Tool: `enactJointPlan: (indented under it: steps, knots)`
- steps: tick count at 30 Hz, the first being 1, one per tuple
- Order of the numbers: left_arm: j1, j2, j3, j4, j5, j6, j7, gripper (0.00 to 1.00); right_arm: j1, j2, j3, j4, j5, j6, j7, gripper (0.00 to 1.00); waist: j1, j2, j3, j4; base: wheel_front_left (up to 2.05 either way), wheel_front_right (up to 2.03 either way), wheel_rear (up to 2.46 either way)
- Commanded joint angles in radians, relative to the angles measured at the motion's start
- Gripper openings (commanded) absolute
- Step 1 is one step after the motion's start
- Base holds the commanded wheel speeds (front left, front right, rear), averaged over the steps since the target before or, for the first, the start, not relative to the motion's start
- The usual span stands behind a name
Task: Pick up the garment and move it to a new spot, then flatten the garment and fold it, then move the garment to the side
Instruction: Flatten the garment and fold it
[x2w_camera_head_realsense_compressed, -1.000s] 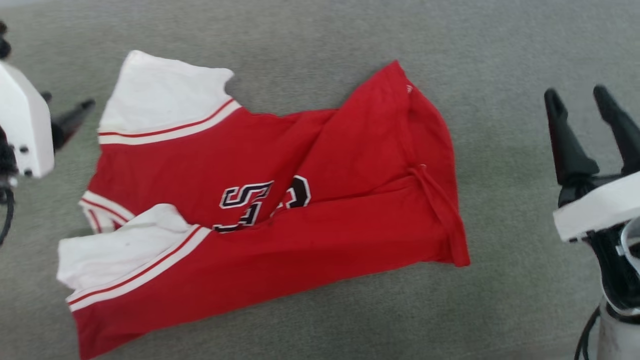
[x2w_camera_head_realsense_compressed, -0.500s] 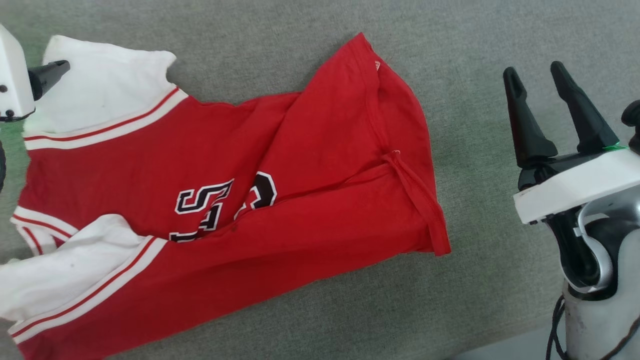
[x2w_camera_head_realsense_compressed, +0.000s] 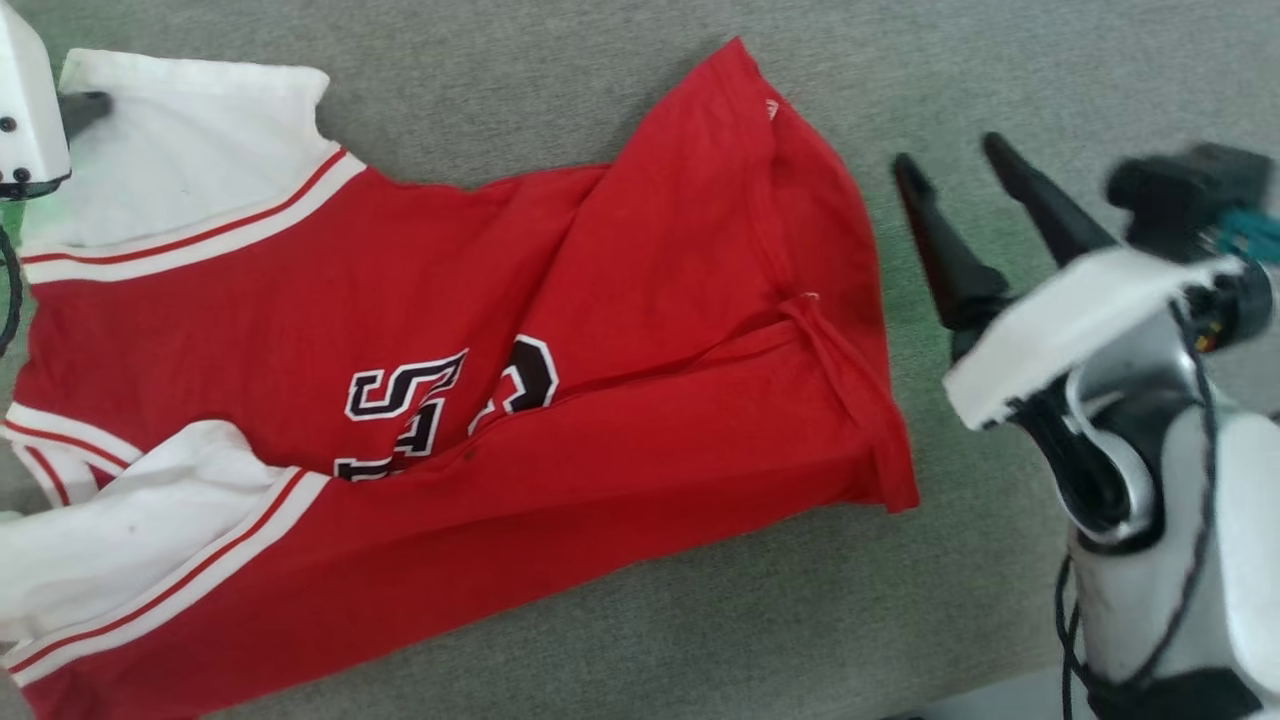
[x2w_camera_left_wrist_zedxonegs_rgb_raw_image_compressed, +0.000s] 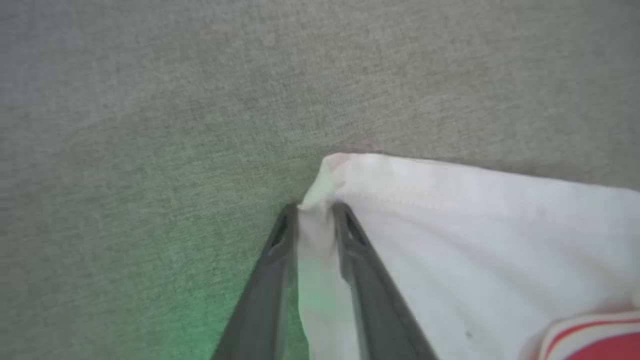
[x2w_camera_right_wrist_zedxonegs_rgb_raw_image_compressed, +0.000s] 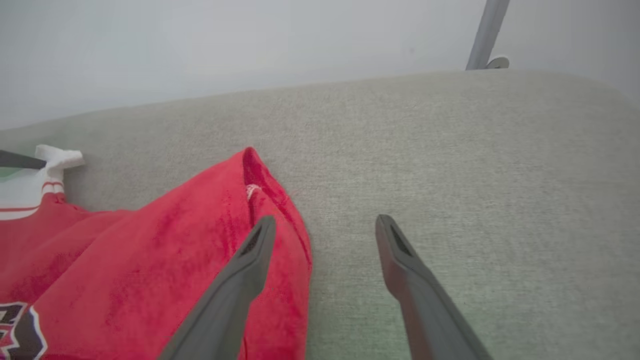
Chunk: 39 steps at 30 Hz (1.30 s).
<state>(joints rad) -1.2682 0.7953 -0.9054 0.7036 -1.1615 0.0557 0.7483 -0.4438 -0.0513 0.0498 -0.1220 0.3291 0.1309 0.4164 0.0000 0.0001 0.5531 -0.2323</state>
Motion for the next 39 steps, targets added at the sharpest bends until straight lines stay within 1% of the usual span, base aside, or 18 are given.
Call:
enactJointPlan:
  steps: [1,5,6,12,13,17,18,19,20,22,25,34,38,39]
  knots:
    - [0.042,-0.023,-0.029,0.028,0.014,-0.008,0.005,0.00,-0.036,0.001,0.017,0.016,-0.006,0.000,0.035,1.00,0.0000,-0.0001,0.004,0.010,0.00,0.00,0.00]
    - [0.003,-0.055,-0.027,0.042,0.029,-0.036,-0.030,0.00,-0.127,0.000,0.068,0.076,-0.003,0.000,0.145,1.00,0.0000,-0.0001,0.009,0.036,0.00,0.00,0.00]
    - [-0.009,-0.073,-0.028,0.053,0.028,-0.049,-0.047,0.00,-0.183,0.001,0.090,0.119,-0.013,0.000,0.198,1.00,0.0000,-0.0001,0.013,0.050,0.00,0.00,0.00]
    - [-0.043,-0.136,-0.037,0.094,0.038,-0.078,-0.065,0.00,-0.360,-0.003,0.118,0.289,-0.060,0.000,0.338,1.00,0.0000,-0.0001,0.024,0.099,0.00,0.00,0.00]
    - [-0.047,-0.144,-0.039,0.101,0.040,-0.083,-0.069,0.00,-0.389,-0.007,0.135,0.316,-0.085,0.000,0.359,1.00,0.0000,-0.0001,0.025,0.106,0.00,0.00,0.00]
    - [-0.059,-0.176,-0.042,0.131,0.043,-0.101,-0.086,0.00,-0.464,-0.011,0.183,0.434,-0.096,0.000,0.458,1.00,0.0000,-0.0001,0.027,0.131,0.00,0.00,0.00]
    - [-0.061,-0.183,-0.040,0.140,0.042,-0.103,-0.094,0.00,-0.475,-0.015,0.195,0.463,-0.105,0.000,0.491,0.97,0.0000,-0.0001,0.027,0.135,0.00,0.00,0.00]
    - [-0.062,-0.189,-0.040,0.147,0.042,-0.108,-0.100,0.00,-0.478,-0.016,0.205,0.491,-0.105,0.000,0.519,0.47,0.0000,-0.0001,0.025,0.140,0.00,0.00,0.00]
    - [-0.064,-0.194,-0.041,0.154,0.043,-0.109,-0.107,0.00,-0.484,-0.017,0.206,0.513,-0.096,0.000,0.540,0.00,0.0000,-0.0001,0.024,0.145,0.00,0.00,0.00]
    - [-0.067,-0.202,-0.041,0.167,0.048,-0.116,-0.124,0.00,-0.497,-0.028,0.214,0.540,-0.090,0.000,0.574,0.00,0.0000,-0.0001,0.019,0.155,0.00,0.00,0.00]
    - [-0.077,-0.208,-0.038,0.186,0.055,-0.124,-0.156,0.00,-0.518,-0.046,0.204,0.547,-0.075,-0.001,0.559,0.00,0.0000,-0.0001,0.006,0.171,0.00,0.00,0.00]
    - [-0.102,-0.208,-0.029,0.202,0.059,-0.154,-0.224,0.00,-0.484,-0.112,0.185,0.500,-0.019,-0.001,0.435,0.00,0.0000,-0.0001,-0.063,0.211,0.00,0.00,0.00]
    - [-0.084,-0.206,-0.034,0.180,0.050,-0.167,-0.227,0.00,-0.444,-0.154,0.186,0.457,0.017,-0.001,0.386,0.00,0.0000,-0.0001,-0.100,0.231,0.00,0.00,0.00]
    - [-0.073,-0.194,-0.034,0.156,0.043,-0.170,-0.228,0.00,-0.416,-0.175,0.193,0.433,0.036,-0.001,0.370,0.00,0.0000,-0.0001,-0.118,0.239,0.00,0.00,0.00]
